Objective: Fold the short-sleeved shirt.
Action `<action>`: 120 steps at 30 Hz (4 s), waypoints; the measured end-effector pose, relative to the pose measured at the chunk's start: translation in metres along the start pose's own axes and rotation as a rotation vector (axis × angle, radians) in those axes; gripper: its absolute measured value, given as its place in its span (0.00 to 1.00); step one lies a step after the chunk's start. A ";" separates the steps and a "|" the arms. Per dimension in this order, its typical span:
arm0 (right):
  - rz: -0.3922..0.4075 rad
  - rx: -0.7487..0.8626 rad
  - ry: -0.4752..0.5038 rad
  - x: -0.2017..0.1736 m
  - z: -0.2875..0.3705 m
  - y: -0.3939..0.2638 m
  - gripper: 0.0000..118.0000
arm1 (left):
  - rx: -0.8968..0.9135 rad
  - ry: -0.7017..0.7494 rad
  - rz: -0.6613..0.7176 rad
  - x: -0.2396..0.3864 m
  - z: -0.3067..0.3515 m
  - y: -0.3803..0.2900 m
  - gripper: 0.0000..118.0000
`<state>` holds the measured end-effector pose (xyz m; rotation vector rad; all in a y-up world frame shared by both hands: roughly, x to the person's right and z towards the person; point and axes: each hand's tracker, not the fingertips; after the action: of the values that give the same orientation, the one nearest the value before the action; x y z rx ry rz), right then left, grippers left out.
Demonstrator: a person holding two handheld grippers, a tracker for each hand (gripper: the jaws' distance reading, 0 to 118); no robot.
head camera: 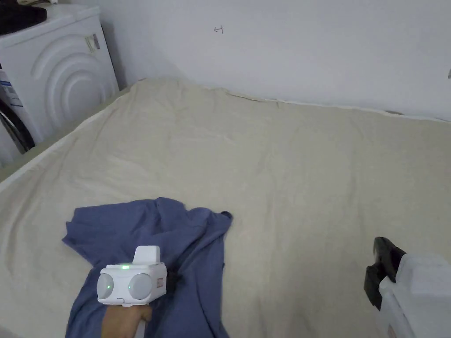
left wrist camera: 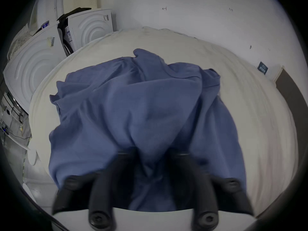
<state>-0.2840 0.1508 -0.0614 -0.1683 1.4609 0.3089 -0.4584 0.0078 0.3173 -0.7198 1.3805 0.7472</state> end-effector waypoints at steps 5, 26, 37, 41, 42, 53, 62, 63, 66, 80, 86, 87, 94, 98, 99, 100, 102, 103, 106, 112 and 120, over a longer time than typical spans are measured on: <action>-0.023 0.001 -0.021 0.015 0.014 -0.001 0.02 | 0.077 -0.001 0.049 0.004 0.018 0.005 0.03; -0.072 0.118 -0.204 0.120 0.122 0.002 0.02 | 0.522 -0.640 -0.305 0.257 0.256 0.117 0.03; -0.095 0.101 -0.338 0.172 0.155 -0.014 0.02 | 0.319 -0.814 -0.463 0.375 0.225 0.069 0.03; -0.111 0.081 -0.355 0.181 0.157 -0.023 0.02 | 0.194 -0.765 -0.553 0.395 0.178 0.027 0.03; -0.113 0.076 -0.357 0.182 0.156 -0.026 0.02 | 0.139 -0.771 -0.574 0.399 0.164 0.017 0.03; -0.133 0.008 -0.346 0.185 0.151 -0.044 0.02 | -0.138 -0.435 -0.632 0.399 0.032 -0.073 0.04; -0.128 0.024 -0.337 0.177 0.152 -0.034 0.03 | 0.086 -0.562 -0.421 0.360 0.095 -0.047 0.99; -0.125 0.030 -0.336 0.176 0.152 -0.031 0.06 | 0.131 -0.564 -0.401 0.354 0.113 -0.041 0.97; -0.118 0.048 -0.322 0.172 0.151 -0.022 0.06 | 0.291 -0.539 -0.360 0.331 0.154 -0.023 0.97; -0.102 0.143 -0.313 0.150 0.143 0.016 0.06 | 0.869 -0.218 -0.209 0.216 0.225 0.004 0.67; -0.098 0.160 -0.304 0.144 0.142 0.022 0.06 | 0.797 -0.253 -0.235 0.206 0.223 0.004 0.00; -0.098 0.161 -0.302 0.143 0.142 0.023 0.06 | 0.801 -0.249 -0.219 0.206 0.224 0.004 0.00; -0.093 0.148 -0.291 0.143 0.141 0.018 0.06 | 0.636 -0.243 -0.215 0.211 0.212 0.008 0.00; -0.103 0.132 -0.290 0.144 0.140 0.012 0.06 | 0.325 -0.336 -0.202 0.214 0.177 0.003 0.00; -0.107 0.128 -0.290 0.144 0.140 0.010 0.06 | 0.276 -0.349 -0.191 0.208 0.155 0.001 0.00; -0.111 0.125 -0.290 0.144 0.140 0.008 0.06 | 0.228 -0.352 -0.192 0.209 0.142 -0.006 0.00; -0.116 0.113 -0.288 0.146 0.138 0.004 0.06 | 0.146 -0.337 -0.190 0.213 0.122 -0.022 0.00; -0.116 0.108 -0.287 0.146 0.138 0.002 0.06 | 0.117 -0.334 -0.199 0.215 0.114 -0.031 0.00; -0.111 0.087 -0.288 0.149 0.135 -0.004 0.06 | 0.032 -0.297 -0.228 0.220 0.086 -0.052 0.01; -0.115 0.048 -0.291 0.156 0.130 -0.015 0.06 | -0.059 -0.253 -0.214 0.226 0.059 -0.071 0.60; -0.145 0.004 -0.296 0.165 0.119 -0.028 0.06 | -0.069 -0.192 -0.258 0.248 0.049 -0.073 0.49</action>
<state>-0.1493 0.1768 -0.2145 -0.2144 1.1496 0.2031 -0.3597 0.0157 0.0740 -0.8396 1.0682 0.6437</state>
